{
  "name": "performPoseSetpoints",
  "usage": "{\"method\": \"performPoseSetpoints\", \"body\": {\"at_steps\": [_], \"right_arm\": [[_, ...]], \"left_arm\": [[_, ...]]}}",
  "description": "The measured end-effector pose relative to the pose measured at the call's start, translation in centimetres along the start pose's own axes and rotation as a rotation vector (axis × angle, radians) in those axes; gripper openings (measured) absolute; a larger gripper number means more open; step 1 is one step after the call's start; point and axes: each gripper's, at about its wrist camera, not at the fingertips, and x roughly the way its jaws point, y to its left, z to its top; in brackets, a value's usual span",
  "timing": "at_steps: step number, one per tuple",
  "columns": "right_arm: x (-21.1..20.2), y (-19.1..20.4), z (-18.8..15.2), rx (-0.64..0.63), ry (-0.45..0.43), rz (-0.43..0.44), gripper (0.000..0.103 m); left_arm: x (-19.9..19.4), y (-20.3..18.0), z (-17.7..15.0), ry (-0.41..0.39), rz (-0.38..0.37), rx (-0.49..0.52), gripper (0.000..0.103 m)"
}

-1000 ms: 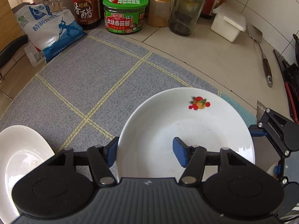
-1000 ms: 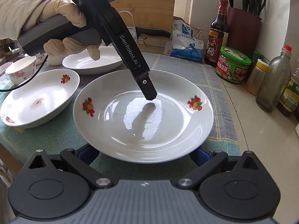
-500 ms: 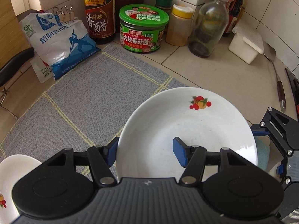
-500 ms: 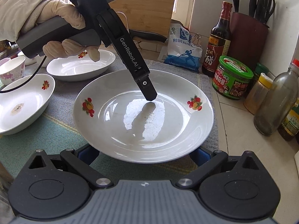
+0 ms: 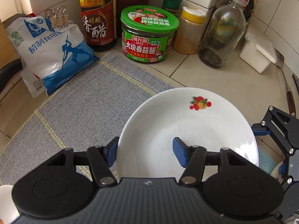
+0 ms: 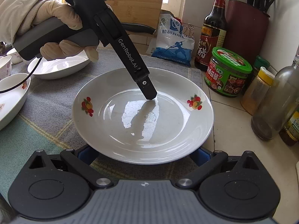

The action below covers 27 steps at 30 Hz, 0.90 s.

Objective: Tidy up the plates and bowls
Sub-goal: 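Carry the plate with the left tool toward the bottles and set it down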

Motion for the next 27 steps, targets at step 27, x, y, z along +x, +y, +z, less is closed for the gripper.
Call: {"method": "performPoseSetpoints", "body": {"at_steps": [27], "right_arm": [[-1.7, 0.1, -0.6, 0.128, -0.007, 0.002, 0.103]], "left_arm": [[-3.8, -0.9, -2.1, -0.116, 0.079, 0.045, 0.087]]}}
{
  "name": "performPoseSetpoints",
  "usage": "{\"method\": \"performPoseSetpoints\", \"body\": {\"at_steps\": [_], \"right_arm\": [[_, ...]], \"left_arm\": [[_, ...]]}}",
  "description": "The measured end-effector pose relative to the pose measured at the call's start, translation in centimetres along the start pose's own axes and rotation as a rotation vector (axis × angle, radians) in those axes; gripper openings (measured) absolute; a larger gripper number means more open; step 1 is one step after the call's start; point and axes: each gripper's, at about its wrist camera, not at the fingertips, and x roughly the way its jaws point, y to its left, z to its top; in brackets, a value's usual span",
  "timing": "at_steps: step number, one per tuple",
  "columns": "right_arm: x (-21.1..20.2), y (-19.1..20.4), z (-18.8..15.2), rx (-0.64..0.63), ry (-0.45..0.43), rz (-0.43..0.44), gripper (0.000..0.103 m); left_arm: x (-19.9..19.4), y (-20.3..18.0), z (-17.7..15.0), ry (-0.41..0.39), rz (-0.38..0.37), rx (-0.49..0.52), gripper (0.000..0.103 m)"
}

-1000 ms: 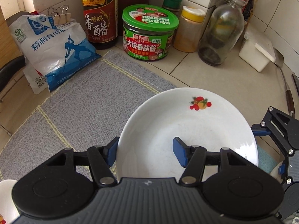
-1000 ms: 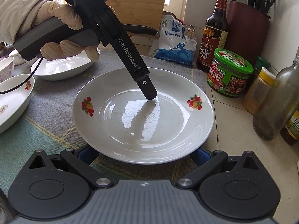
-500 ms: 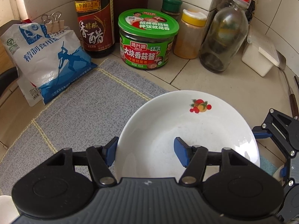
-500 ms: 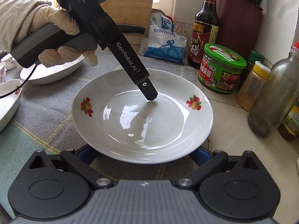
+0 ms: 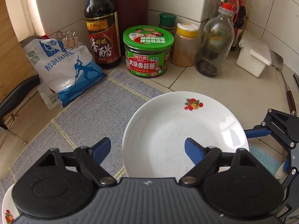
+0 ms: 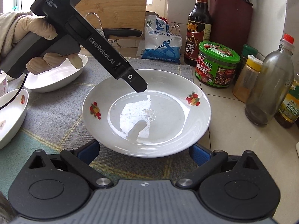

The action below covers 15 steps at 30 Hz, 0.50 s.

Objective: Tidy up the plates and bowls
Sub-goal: 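Carry the plate with the left tool toward the bottles and set it down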

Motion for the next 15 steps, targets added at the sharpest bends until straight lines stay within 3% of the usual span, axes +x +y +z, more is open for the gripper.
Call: {"method": "performPoseSetpoints", "body": {"at_steps": [9, 15], "right_arm": [[-1.9, 3.4, -1.1, -0.028, 0.002, 0.003, 0.103], [-3.2, 6.4, -1.2, -0.072, -0.008, 0.037, 0.103]], "left_arm": [[-6.0, 0.0, -2.8, -0.093, 0.07, -0.019, 0.089], [-9.9, 0.4, -6.1, -0.141, 0.096, -0.113, 0.089]]}}
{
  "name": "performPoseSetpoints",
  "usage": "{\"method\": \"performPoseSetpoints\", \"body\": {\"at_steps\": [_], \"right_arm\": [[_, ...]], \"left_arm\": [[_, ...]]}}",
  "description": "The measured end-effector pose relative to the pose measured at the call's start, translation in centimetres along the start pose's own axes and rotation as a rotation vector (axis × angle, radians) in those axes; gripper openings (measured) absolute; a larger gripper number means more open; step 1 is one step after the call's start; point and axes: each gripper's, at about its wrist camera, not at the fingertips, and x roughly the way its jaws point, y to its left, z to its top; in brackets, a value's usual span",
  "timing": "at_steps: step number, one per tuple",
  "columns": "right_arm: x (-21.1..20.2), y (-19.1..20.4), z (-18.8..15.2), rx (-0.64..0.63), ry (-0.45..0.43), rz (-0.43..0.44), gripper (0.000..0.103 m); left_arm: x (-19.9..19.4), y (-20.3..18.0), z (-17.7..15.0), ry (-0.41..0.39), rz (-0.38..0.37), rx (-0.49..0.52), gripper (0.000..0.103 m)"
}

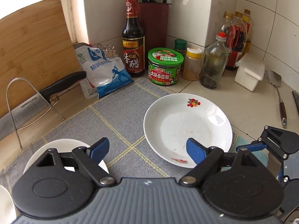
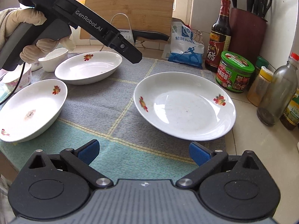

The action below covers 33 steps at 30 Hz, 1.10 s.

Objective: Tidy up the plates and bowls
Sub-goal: 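Carry the plate with the left tool toward the bottles and set it down, then move the left tool back and grasp the rim of the stained plate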

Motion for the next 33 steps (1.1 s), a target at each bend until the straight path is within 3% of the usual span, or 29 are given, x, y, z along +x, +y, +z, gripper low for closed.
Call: {"method": "performPoseSetpoints", "body": {"at_steps": [10, 20, 33], "right_arm": [[-1.0, 3.9, -0.1, -0.041, -0.018, 0.058, 0.103], [-0.1, 7.9, -1.1, -0.098, 0.031, 0.14, 0.103], [2.2, 12.3, -1.5, -0.216, 0.046, 0.256, 0.103]], "left_arm": [[-5.9, 1.5, -6.4, -0.017, 0.116, -0.153, 0.09], [-9.9, 3.1, -12.2, 0.002, 0.207, -0.317, 0.09], [-11.6, 3.9, -15.7, 0.052, 0.269, -0.36, 0.09]]}}
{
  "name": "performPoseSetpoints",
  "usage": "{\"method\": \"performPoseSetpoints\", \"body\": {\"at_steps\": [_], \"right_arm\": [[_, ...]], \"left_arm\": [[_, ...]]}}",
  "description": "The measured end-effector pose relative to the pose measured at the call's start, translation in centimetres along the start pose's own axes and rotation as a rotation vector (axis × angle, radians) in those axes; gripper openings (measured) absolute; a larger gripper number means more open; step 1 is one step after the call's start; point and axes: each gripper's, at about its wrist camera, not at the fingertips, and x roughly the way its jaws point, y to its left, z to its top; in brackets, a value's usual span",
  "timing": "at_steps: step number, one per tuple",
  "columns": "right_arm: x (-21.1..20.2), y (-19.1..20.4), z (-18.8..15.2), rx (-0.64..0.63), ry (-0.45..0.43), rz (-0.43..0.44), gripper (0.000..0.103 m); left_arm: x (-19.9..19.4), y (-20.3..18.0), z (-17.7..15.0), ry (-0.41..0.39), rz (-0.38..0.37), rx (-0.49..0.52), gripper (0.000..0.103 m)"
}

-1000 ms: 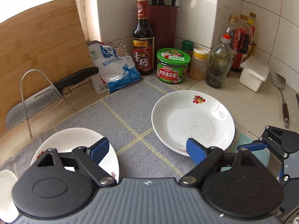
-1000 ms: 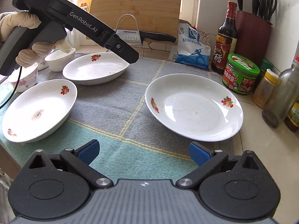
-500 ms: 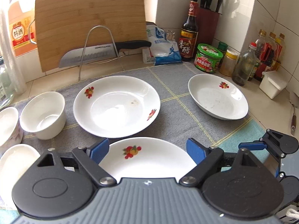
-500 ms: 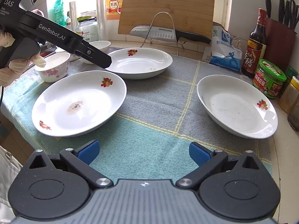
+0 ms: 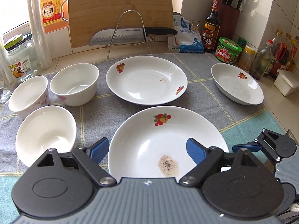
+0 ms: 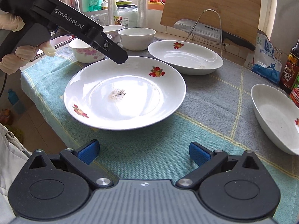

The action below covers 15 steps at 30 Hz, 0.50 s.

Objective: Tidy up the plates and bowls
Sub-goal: 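Move the left tool back and grasp the rim of the stained plate, then carry the stained plate with the left tool toward the placed plate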

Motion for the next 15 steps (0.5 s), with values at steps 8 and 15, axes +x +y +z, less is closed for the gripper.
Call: {"method": "performPoseSetpoints", "body": {"at_steps": [8, 15], "right_arm": [[1.5, 0.8, 0.8, -0.055, -0.035, 0.039, 0.103], [1.6, 0.4, -0.1, -0.079, -0.117, 0.07, 0.103]], "left_arm": [[0.4, 0.7, 0.3, 0.032, 0.015, 0.053, 0.09], [2.1, 1.5, 1.8, 0.069, -0.007, 0.077, 0.089]]}}
